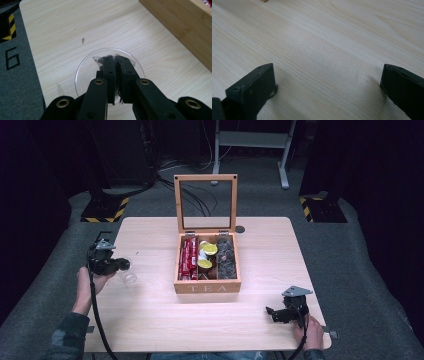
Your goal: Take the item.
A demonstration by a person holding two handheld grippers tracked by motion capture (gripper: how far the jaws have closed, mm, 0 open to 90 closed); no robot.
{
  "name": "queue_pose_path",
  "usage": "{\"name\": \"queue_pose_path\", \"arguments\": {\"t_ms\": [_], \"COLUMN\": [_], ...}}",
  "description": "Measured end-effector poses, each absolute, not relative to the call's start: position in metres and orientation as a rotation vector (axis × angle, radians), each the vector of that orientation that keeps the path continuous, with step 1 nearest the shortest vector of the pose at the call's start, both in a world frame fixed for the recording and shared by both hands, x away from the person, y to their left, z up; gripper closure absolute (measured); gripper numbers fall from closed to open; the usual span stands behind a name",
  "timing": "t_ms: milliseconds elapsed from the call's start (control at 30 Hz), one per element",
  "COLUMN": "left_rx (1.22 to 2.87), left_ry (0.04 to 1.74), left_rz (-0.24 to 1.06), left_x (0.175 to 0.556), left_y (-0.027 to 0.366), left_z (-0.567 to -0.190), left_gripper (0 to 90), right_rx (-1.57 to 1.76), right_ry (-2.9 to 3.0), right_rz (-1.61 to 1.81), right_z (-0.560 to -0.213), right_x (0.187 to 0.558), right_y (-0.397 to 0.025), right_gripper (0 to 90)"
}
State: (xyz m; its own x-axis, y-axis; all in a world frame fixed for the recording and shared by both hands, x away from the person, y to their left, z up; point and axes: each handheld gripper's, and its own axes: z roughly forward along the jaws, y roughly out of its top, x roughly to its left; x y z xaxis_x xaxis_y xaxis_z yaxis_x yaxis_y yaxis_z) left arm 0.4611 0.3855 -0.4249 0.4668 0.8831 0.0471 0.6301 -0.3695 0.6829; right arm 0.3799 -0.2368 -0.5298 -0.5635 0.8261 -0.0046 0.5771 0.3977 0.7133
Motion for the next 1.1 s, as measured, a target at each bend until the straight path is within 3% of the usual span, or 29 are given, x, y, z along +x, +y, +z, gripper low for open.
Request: {"name": "queue_pose_path", "arguments": {"t_ms": [200,233,400,633,1100], "left_rx": [2.111,2.092,2.048,2.003,1.978], "left_ry": [1.282,1.309,1.284,1.245,1.194], "left_rz": [0.552,0.537,0.531,0.536,0.582], "left_x": [0.462,0.461,0.454,0.434,0.382], "left_y": [0.386,0.385,0.388,0.386,0.365], "left_z": [-0.428,-0.429,-0.419,-0.411,-0.425], "left_gripper": [79.2,70.9,47.4,23.2,2.4], "right_rx": [1.21,1.21,1.212,1.213,1.21], "right_ry": [2.301,2.301,2.301,2.301,2.301], "right_rz": [0.961,0.961,0.962,0.963,0.96], "right_z": [-0.53,-0.53,-0.53,-0.53,-0.53], "right_x": [0.38,0.38,0.38,0.38,0.38], "right_y": [-0.237,-0.237,-0.237,-0.237,-0.237], "right_gripper": [0.0,0.0,0.0,0.0,0.0]}}
